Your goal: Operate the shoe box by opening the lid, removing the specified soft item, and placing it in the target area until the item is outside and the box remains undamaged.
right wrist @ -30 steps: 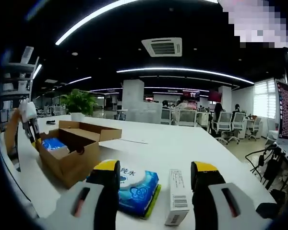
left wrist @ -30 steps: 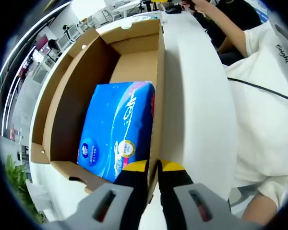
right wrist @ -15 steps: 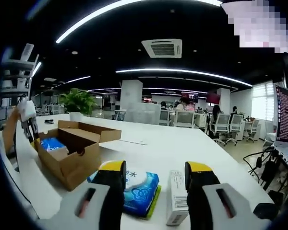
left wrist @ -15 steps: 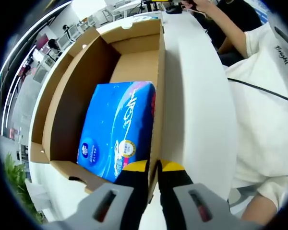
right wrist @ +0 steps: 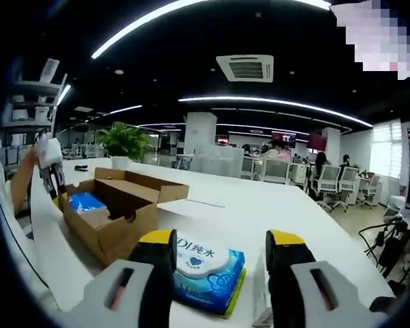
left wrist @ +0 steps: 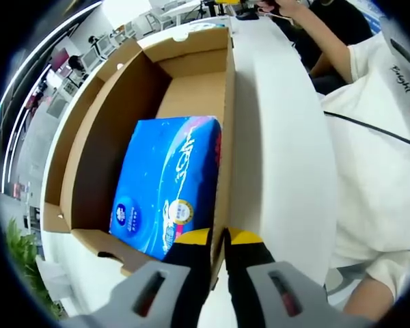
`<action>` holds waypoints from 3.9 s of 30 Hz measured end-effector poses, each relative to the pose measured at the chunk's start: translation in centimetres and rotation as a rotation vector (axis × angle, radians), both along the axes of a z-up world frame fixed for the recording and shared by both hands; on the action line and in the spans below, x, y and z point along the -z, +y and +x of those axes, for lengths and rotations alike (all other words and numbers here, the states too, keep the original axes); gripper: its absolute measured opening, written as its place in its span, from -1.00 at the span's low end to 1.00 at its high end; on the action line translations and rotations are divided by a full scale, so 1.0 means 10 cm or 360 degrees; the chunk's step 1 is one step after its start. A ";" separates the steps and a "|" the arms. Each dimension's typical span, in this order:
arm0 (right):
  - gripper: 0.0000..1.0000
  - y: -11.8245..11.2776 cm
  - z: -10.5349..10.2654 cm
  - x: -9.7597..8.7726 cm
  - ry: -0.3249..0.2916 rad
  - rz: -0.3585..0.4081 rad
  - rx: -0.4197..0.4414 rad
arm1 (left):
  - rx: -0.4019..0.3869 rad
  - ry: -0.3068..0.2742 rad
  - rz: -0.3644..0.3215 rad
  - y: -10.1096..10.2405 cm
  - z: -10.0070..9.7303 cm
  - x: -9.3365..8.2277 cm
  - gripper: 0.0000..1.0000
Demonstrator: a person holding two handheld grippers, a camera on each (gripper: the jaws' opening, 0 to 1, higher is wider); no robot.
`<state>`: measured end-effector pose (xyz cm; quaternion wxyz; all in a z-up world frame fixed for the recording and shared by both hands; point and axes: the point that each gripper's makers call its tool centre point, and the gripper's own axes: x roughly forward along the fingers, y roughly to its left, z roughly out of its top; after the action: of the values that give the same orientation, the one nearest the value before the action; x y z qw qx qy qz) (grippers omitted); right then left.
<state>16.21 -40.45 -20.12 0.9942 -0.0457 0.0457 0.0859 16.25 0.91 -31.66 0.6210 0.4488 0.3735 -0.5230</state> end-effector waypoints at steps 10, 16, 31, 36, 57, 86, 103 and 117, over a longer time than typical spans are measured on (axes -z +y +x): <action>0.01 0.18 0.00 -0.08 -0.0037 -0.0014 -0.0072 | 0.0001 0.0000 0.0002 0.00 0.00 0.00 -0.85; 0.00 0.28 0.03 -0.08 -0.0026 -0.0061 -0.0102 | 0.0005 -0.0002 0.0000 0.00 0.00 0.00 -0.85; -0.16 0.42 0.02 0.06 0.0034 -0.0205 -0.0194 | 0.0001 0.0006 0.0003 0.00 0.00 0.00 -0.86; -0.18 0.43 0.06 0.16 0.0070 -0.0235 -0.0186 | 0.0010 -0.0004 -0.0004 0.00 0.00 0.00 -0.86; -0.25 0.92 0.14 0.04 -0.0014 -0.0101 -0.0425 | 0.0005 0.0000 0.0011 0.00 0.00 0.01 -0.86; -0.15 1.75 0.24 -0.26 0.0029 -0.0216 -0.0951 | 0.0011 0.0004 0.0009 0.01 0.01 0.01 -0.86; -0.09 2.16 0.40 -0.18 0.0144 -0.0393 -0.1142 | 0.0018 0.0000 0.0006 0.00 0.00 0.00 -0.86; -0.19 2.33 0.42 -0.14 0.0171 -0.0446 -0.1253 | 0.0022 0.0014 0.0013 -0.01 -0.01 0.01 -0.88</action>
<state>20.44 -17.15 -18.72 0.8659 -0.1900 0.0878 0.4544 16.17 0.86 -31.73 0.6138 0.4517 0.3751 -0.5277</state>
